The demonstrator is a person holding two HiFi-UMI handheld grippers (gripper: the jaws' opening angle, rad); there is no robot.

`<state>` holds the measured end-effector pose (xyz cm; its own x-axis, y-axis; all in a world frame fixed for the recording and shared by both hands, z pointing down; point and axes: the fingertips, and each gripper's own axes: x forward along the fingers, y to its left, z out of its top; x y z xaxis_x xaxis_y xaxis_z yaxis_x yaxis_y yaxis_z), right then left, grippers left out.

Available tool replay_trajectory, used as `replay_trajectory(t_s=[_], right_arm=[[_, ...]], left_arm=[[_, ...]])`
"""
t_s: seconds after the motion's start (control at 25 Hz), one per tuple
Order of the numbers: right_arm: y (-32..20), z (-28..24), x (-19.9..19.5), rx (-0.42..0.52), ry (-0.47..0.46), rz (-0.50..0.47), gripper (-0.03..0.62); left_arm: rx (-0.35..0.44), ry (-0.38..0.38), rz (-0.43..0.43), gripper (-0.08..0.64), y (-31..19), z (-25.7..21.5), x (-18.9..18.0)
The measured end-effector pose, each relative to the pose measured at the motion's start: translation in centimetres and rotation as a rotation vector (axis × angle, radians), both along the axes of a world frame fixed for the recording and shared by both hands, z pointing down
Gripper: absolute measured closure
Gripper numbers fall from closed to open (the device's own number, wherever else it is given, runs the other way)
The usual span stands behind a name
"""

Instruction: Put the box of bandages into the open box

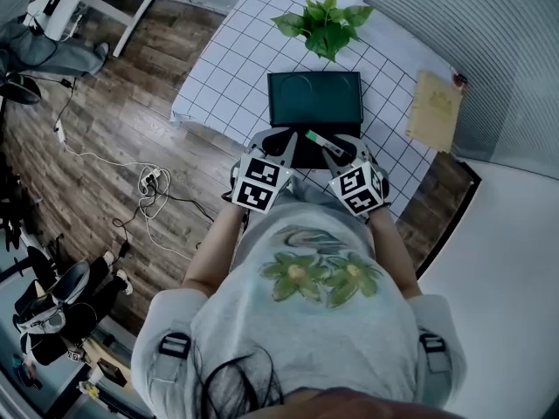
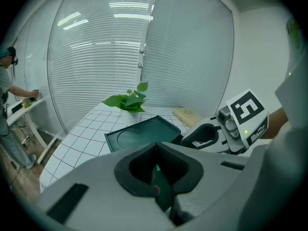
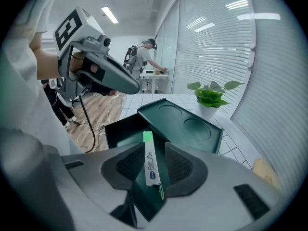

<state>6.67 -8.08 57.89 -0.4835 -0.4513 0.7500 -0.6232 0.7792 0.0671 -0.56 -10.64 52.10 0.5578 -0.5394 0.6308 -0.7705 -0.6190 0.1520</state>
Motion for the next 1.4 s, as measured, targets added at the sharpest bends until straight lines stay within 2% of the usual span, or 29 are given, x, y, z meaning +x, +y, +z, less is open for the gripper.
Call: replay_trajectory(t_s=[0.28, 0.44, 0.76, 1.12, 1.4], right_arm=[[0.1, -1.9, 0.3, 0.066, -0.022, 0.021, 0.547], [1.0, -2.6, 0.1, 0.048, -0.059, 0.019, 0.581], [2.4, -4.1, -0.1, 0.056, -0.096, 0.025, 0.584], [3.0, -4.0, -0.6, 0.07, -0.079, 0.036, 0.584], [3.4, -3.9, -1.0, 0.042, -0.136, 0.055, 0.584]], left_arm=[[0.029, 0.01, 0.016, 0.552, 0.7, -1.3, 0.4], [0.027, 0.018, 0.032, 0.552, 1.8, -1.5, 0.9], [0.022, 0.057, 0.054, 0.552, 3.6, -2.2, 1.9], [0.01, 0.029, 0.076, 0.552, 5.1, -1.6, 2.2], [-0.007, 0.021, 0.068, 0.552, 5.4, -1.1, 1.7]])
